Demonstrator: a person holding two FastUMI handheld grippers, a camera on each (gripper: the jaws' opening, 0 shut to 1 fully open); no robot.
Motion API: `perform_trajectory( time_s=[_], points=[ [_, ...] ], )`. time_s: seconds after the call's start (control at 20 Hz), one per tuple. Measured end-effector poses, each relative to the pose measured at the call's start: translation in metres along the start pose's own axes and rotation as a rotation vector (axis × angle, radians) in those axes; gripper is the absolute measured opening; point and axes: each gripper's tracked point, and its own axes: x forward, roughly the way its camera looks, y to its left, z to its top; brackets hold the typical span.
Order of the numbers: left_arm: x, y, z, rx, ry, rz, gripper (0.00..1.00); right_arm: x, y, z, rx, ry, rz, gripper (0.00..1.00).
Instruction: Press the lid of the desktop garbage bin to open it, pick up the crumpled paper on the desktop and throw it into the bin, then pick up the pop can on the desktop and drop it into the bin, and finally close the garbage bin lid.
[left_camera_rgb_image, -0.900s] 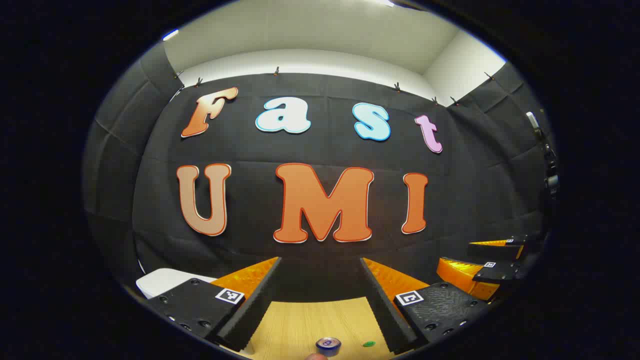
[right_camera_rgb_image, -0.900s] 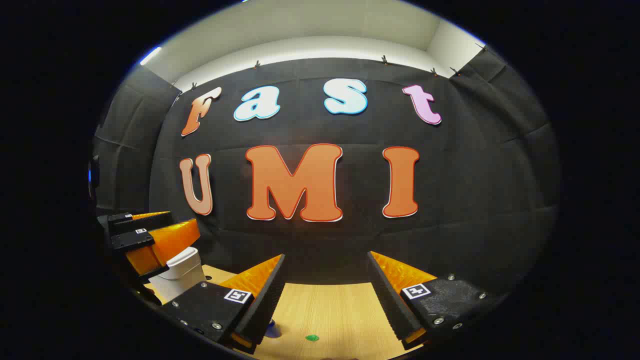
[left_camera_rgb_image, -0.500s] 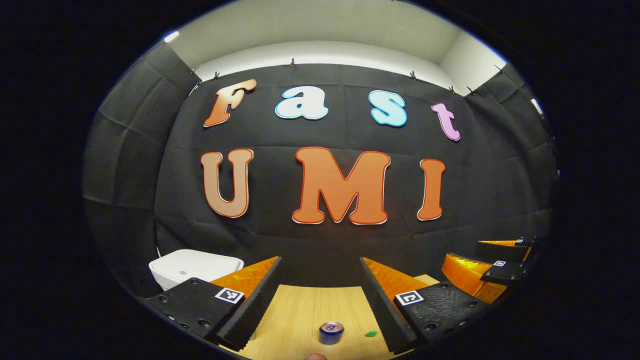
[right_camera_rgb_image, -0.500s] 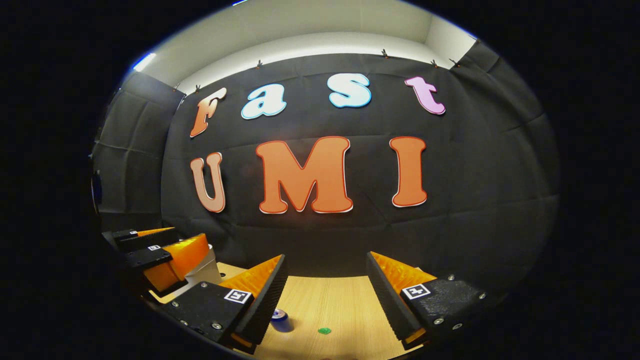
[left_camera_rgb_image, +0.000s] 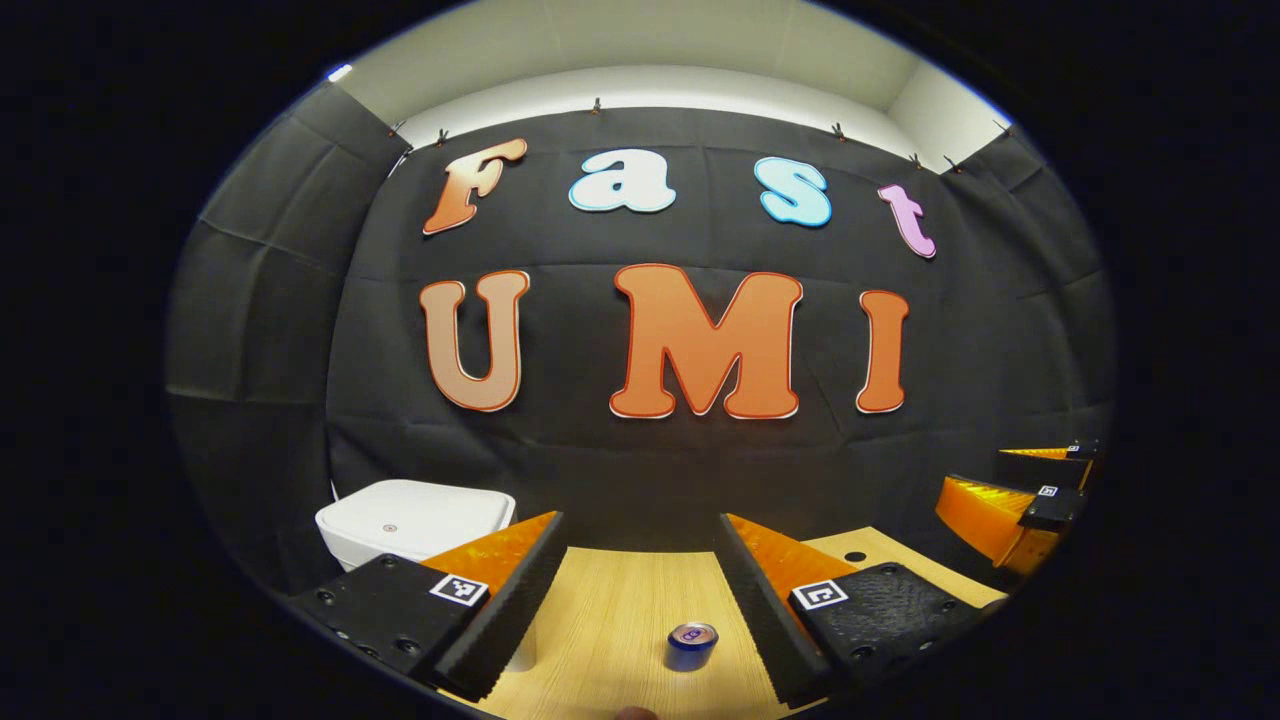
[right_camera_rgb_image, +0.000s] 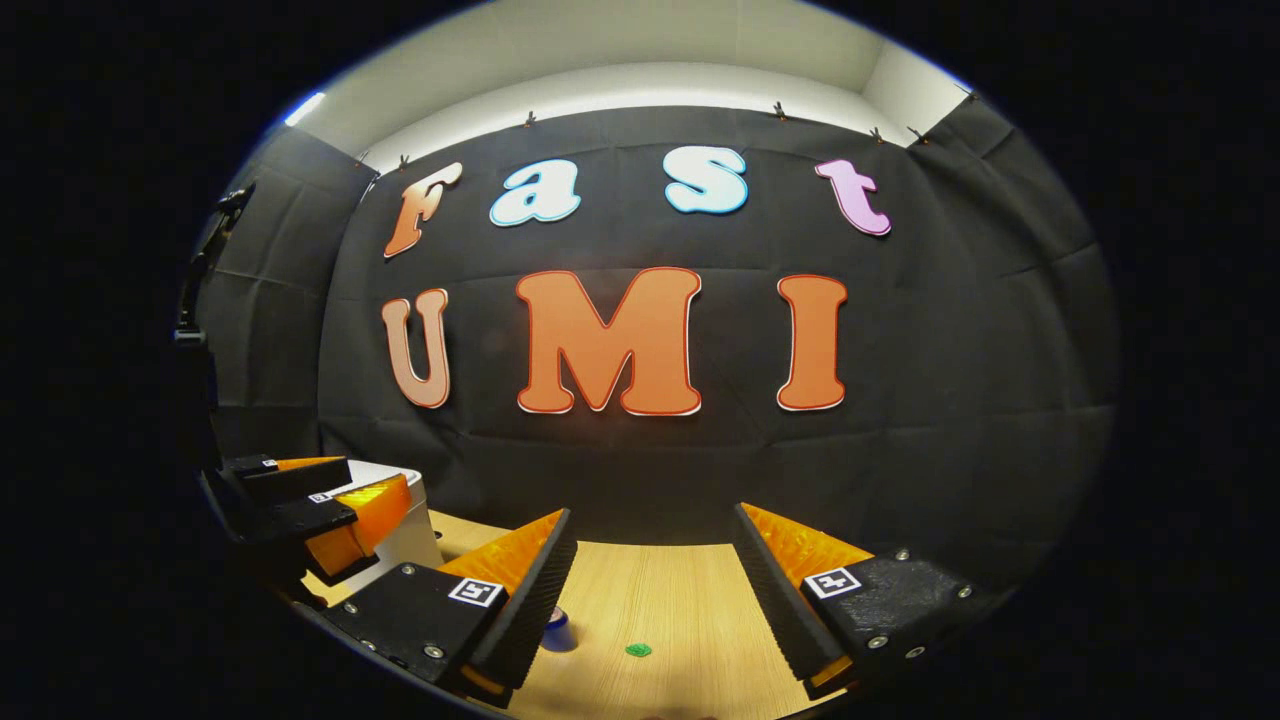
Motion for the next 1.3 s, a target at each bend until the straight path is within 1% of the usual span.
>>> perform_trajectory(
  time_s=[0.5, 1.3],
  points=[
    [0.006, 0.000, 0.013, 0.012, -0.068, -0.013, 0.94, -0.002, 0.007, 0.003, -0.022, -0.008, -0.010, 0.93],
    [0.006, -0.003, 0.015, 0.012, -0.077, -0.028, 0.94, 0.000, 0.006, -0.004, -0.020, 0.007, -0.010, 0.93]
  ],
)
